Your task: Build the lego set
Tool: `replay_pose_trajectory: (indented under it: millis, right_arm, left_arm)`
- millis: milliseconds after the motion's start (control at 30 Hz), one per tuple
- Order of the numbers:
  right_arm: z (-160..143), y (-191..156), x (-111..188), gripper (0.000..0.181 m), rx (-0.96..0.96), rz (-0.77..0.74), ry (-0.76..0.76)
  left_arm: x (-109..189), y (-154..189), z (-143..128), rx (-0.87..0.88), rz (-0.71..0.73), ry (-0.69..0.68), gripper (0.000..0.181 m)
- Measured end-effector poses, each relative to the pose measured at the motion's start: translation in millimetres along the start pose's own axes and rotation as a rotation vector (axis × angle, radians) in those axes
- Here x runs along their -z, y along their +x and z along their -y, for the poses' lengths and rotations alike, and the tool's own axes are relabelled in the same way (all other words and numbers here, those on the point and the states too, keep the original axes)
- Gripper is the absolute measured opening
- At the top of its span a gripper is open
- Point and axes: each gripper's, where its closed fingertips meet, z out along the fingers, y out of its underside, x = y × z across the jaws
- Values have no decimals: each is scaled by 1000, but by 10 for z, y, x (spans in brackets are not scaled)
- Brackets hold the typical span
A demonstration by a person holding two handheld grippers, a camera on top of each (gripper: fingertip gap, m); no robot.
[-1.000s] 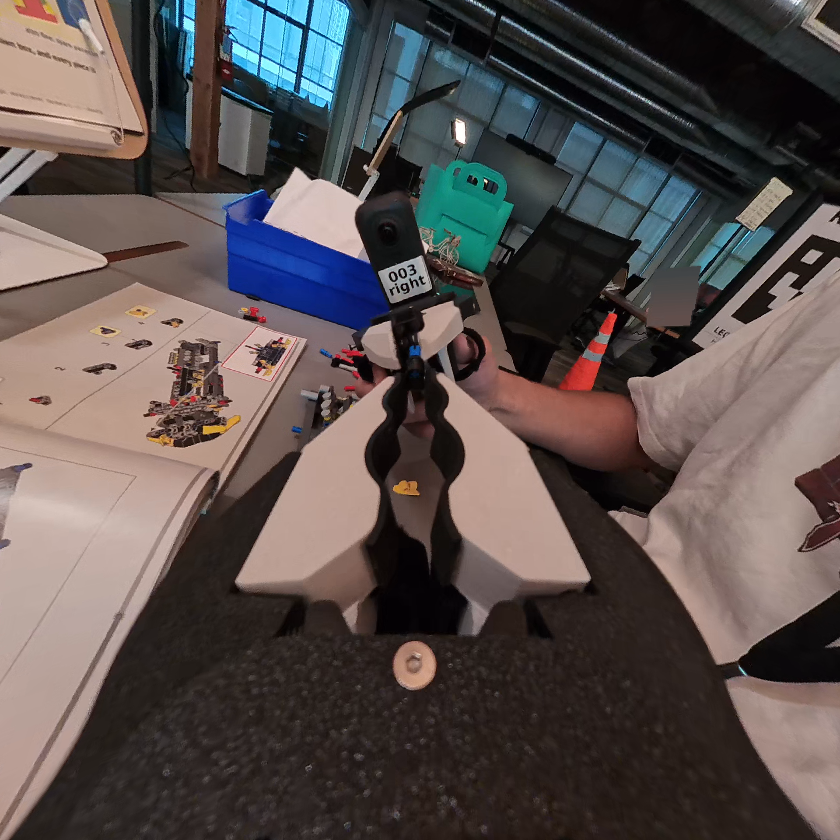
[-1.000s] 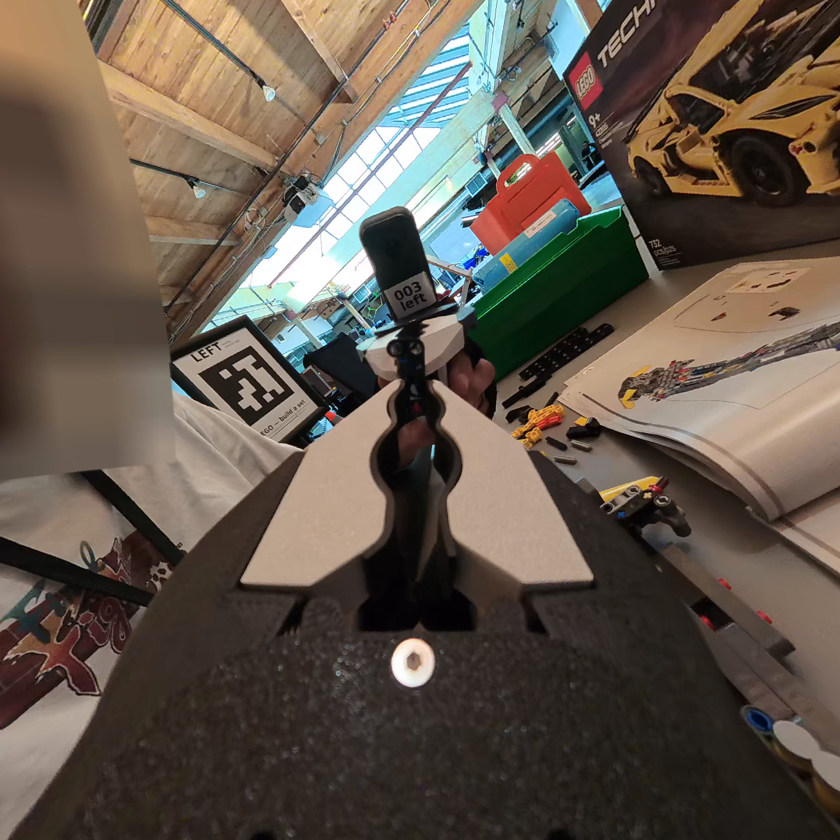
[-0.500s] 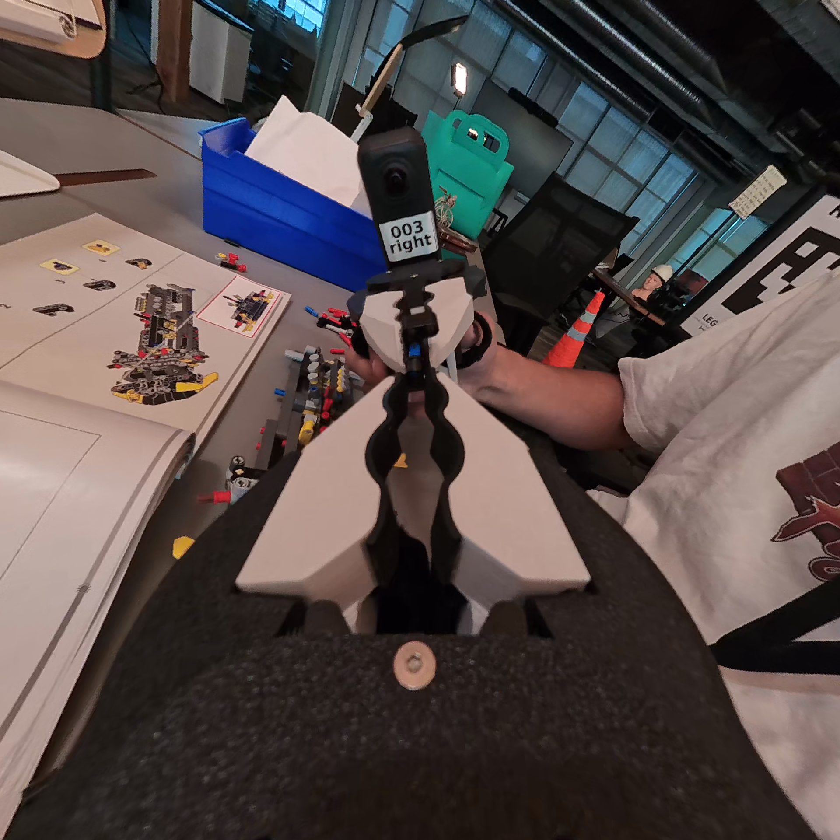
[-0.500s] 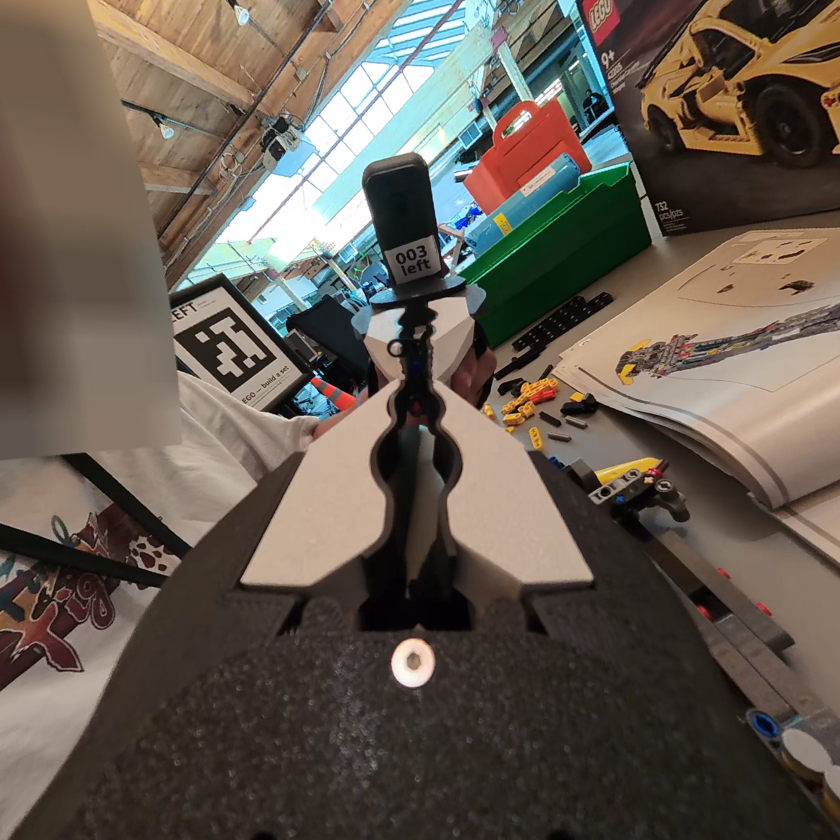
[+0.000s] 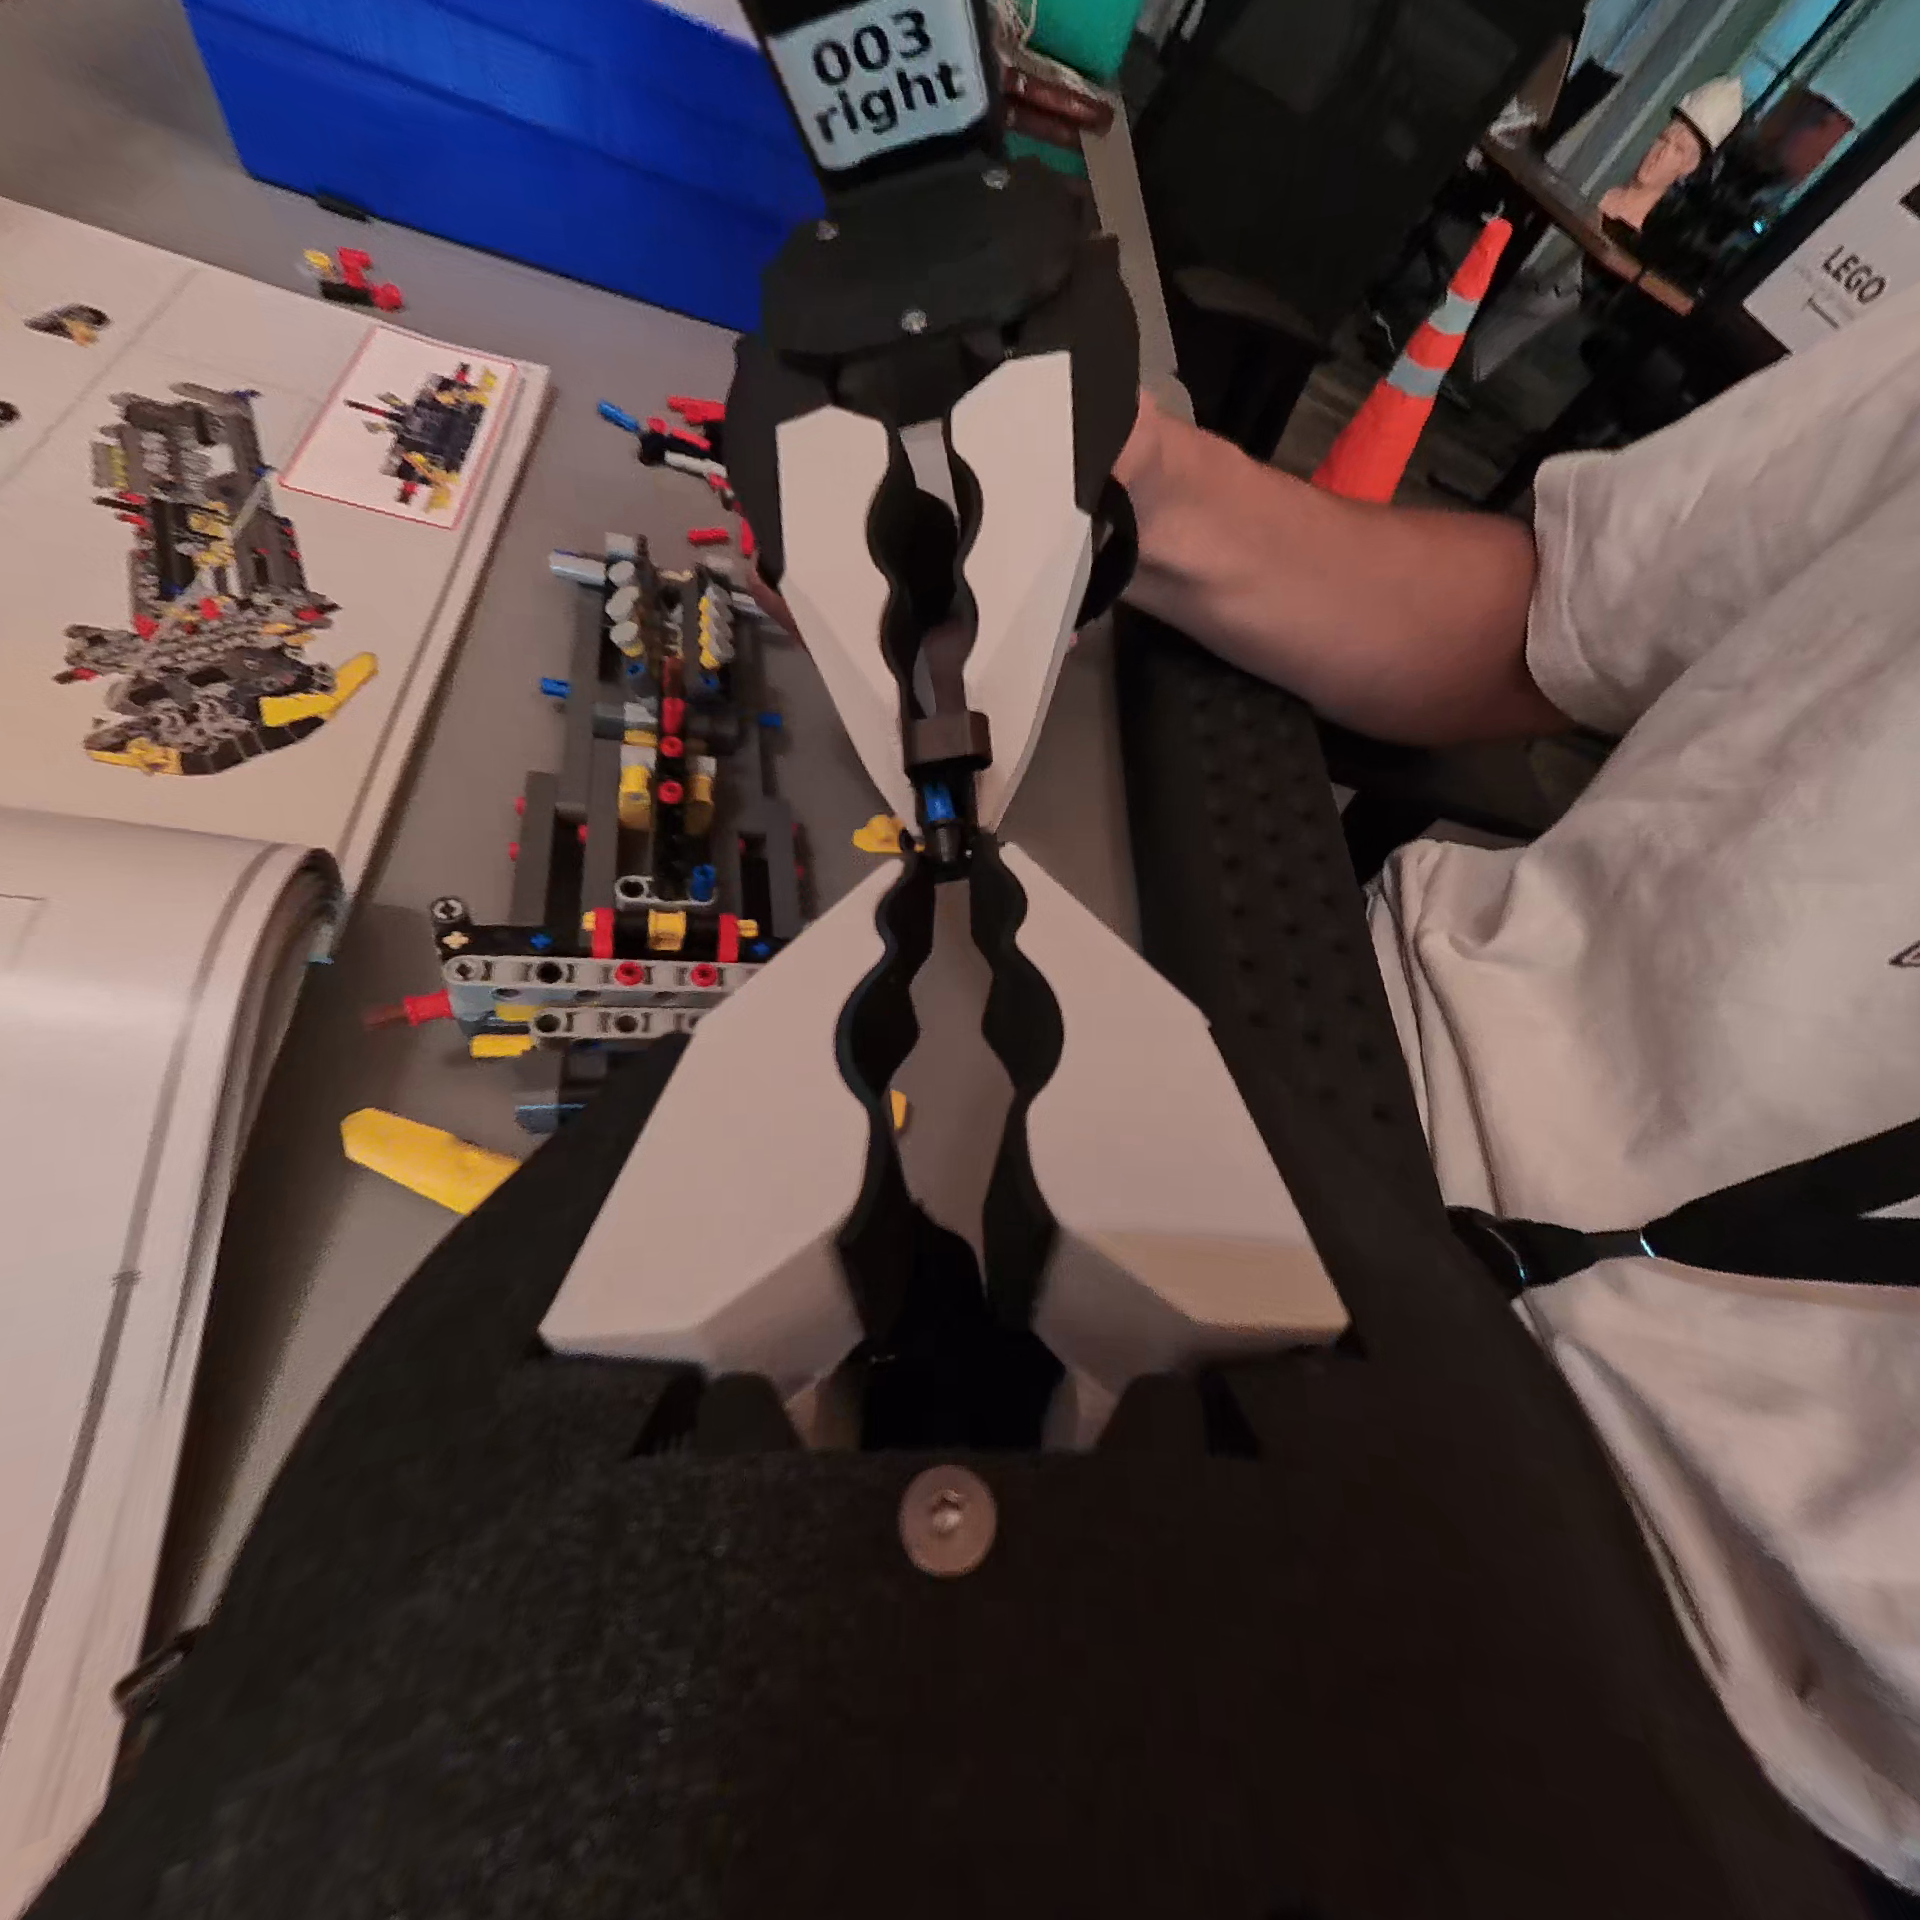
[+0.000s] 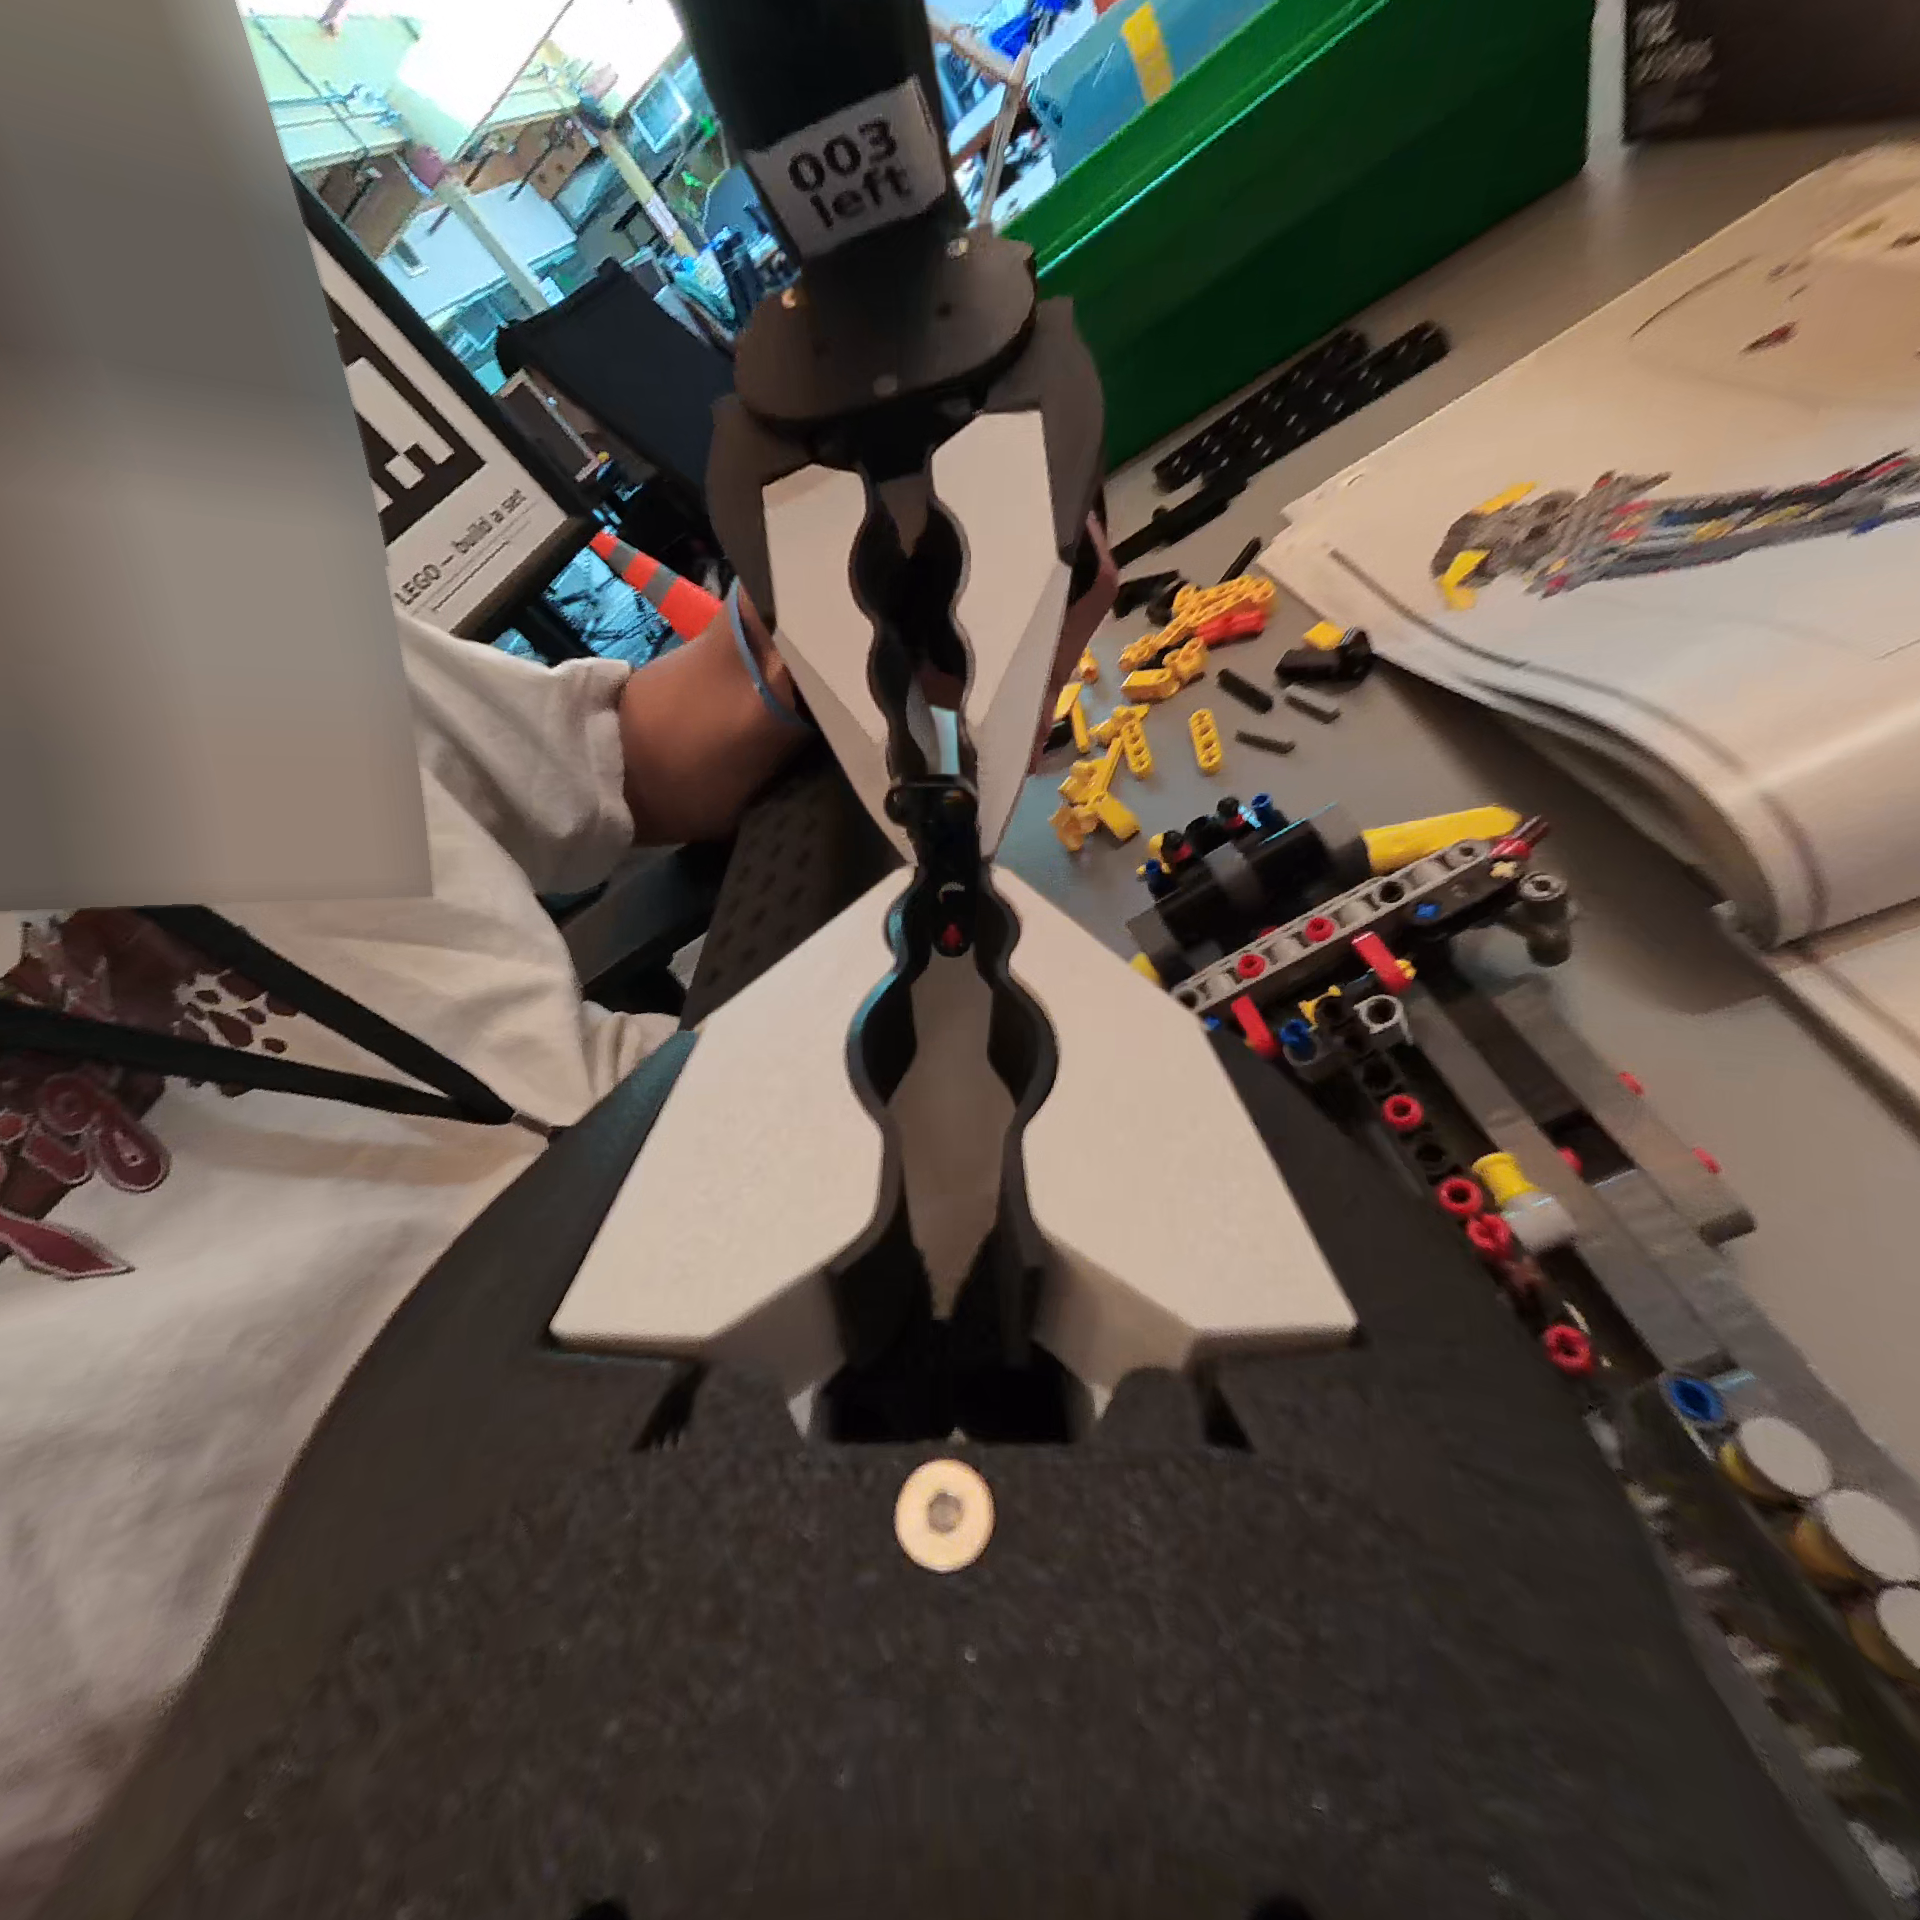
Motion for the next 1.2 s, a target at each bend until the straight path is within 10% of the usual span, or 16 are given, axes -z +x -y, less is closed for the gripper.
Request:
replay_pose_trajectory:
  millis: [267,700,800,967,1200]
  right_arm:
    - [-155,-45,-26,6,-7,21,-93]
    - [149,-34,110,6,-19,20,84]
    - [-118,120,165,6,-14,-113,-71]
    - [-1115,135,453,6,94,-399,-755]
    - [-1282,52,456,8,180,-492,-884]
  left_arm:
    - [-82,64,-140,-71,-7,-90,6]
    - [3,0,199,-53,19,123,6]
    - [10,-46,128,-67,55,68,6]
    - [24,-128,15,-85,114,-11,6]
    - [-46,-179,-56,-72,133,-43,6]
